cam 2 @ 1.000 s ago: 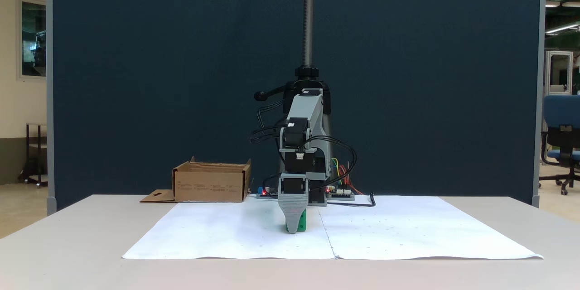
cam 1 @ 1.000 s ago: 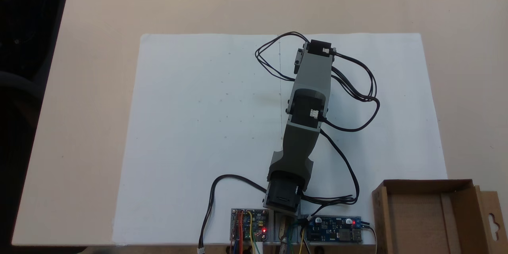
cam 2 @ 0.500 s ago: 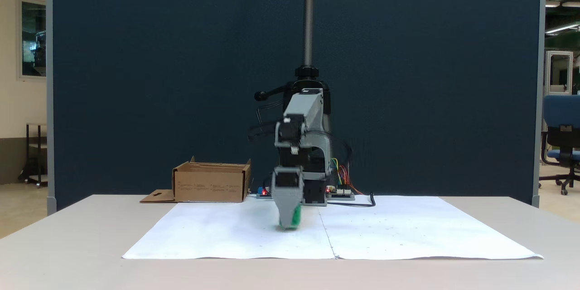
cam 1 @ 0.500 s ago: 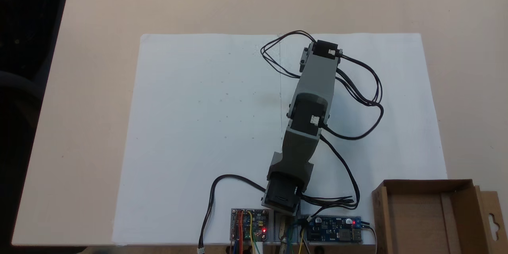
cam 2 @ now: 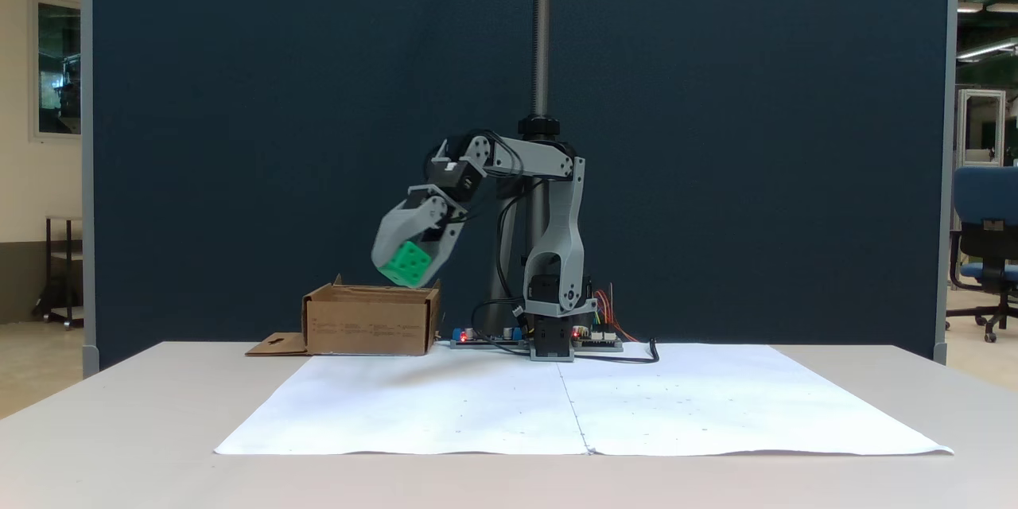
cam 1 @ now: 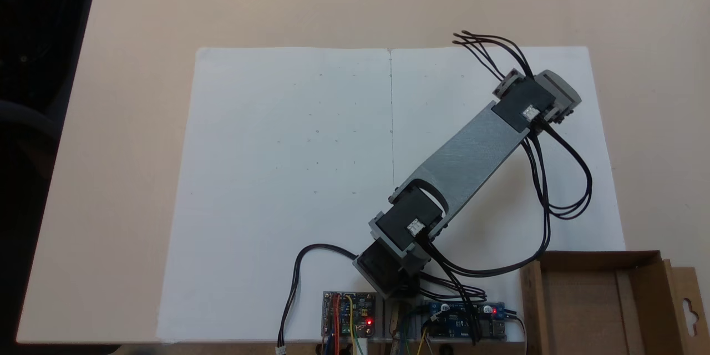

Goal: Grasp a green dice and put it in the bin.

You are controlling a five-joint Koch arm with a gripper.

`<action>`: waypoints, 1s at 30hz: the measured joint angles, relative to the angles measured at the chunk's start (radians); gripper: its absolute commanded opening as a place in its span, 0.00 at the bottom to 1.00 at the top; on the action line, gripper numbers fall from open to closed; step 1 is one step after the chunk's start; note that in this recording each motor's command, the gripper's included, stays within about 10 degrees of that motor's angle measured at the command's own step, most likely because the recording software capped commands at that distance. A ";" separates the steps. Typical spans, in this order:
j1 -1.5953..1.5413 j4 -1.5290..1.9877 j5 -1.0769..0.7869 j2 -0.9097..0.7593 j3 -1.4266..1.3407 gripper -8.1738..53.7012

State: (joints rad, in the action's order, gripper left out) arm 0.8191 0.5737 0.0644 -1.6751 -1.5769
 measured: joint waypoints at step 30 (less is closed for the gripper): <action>0.916 0.014 -0.222 0.204 -0.002 0.33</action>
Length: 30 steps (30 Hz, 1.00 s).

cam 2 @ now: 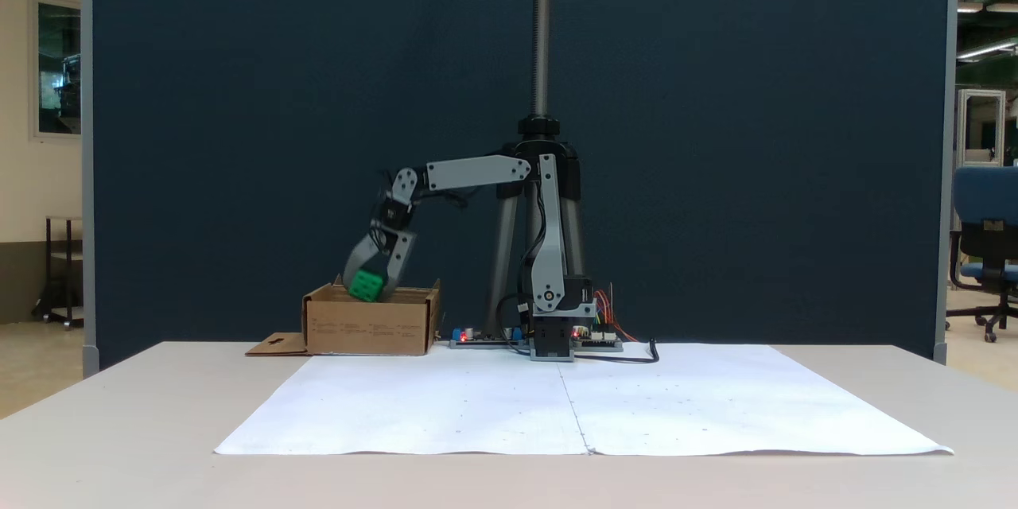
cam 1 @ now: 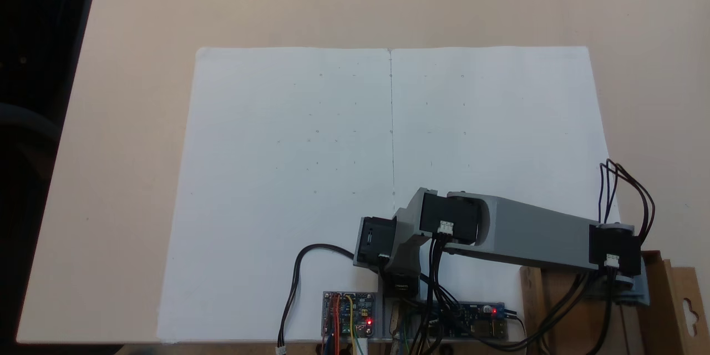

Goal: Grasp a green dice and put it in the bin.

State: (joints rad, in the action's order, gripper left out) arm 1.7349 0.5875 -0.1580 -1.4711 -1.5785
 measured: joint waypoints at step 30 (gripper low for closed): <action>-0.222 -0.313 0.118 -0.074 -0.005 0.80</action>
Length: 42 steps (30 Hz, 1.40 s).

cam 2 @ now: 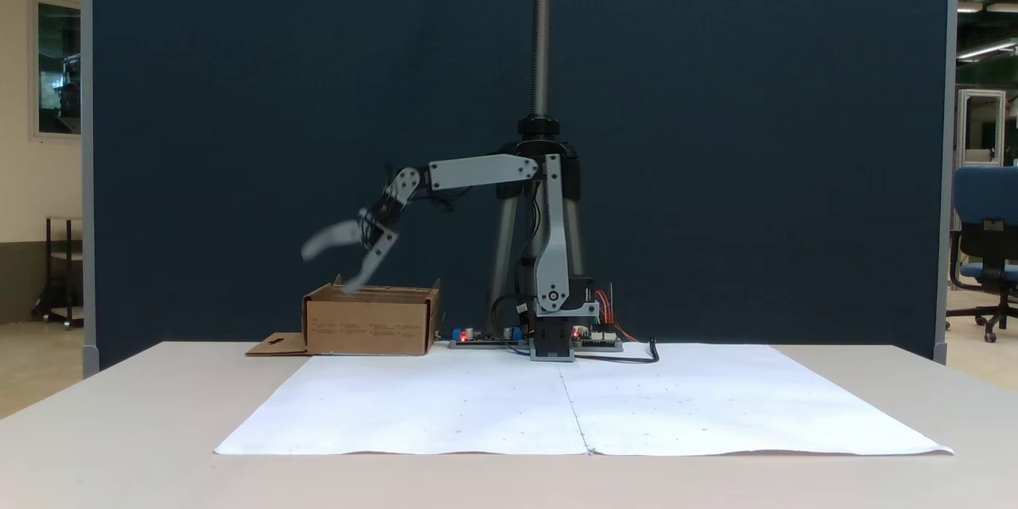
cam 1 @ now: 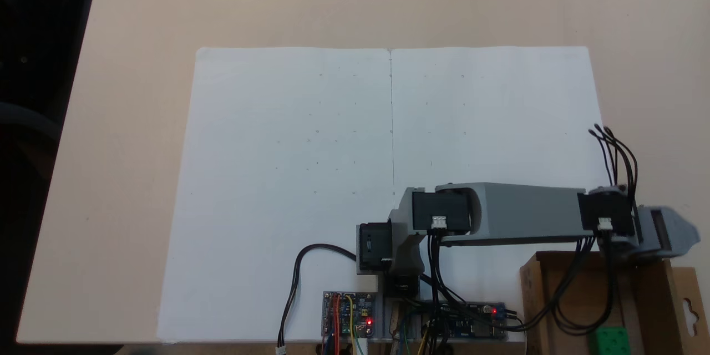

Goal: Grasp a green dice and put it in the bin.

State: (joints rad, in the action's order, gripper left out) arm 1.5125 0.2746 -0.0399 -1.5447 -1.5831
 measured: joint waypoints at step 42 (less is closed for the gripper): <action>-1.502 -0.687 0.109 -0.543 -1.095 0.83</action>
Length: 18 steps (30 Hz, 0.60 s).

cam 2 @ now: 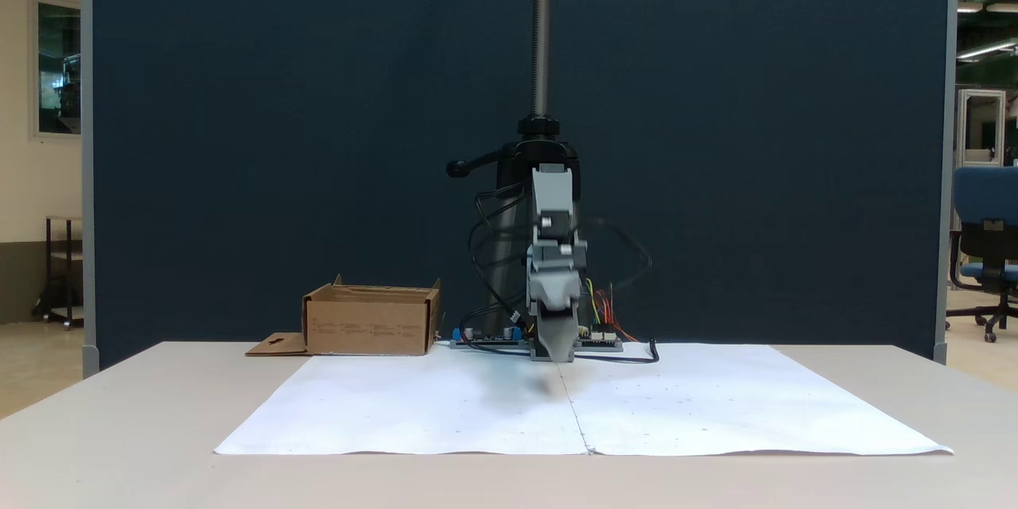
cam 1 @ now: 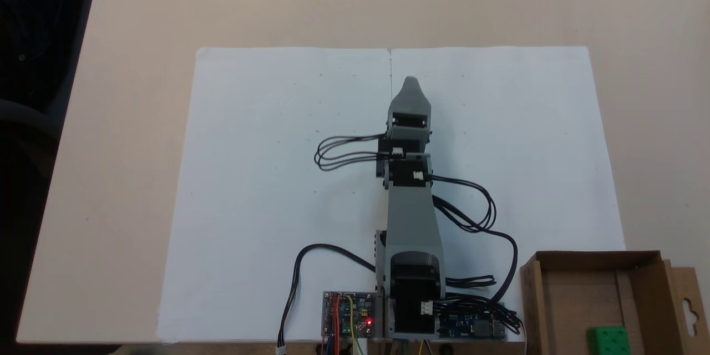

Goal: Grasp a green dice and put it in the bin.

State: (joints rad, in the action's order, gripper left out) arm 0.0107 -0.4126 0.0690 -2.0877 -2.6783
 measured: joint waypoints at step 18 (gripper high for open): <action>-0.025 -0.594 -0.037 -0.144 -0.380 0.83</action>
State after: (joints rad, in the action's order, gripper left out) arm -0.0138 -1.0063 0.0322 -2.2319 -3.0588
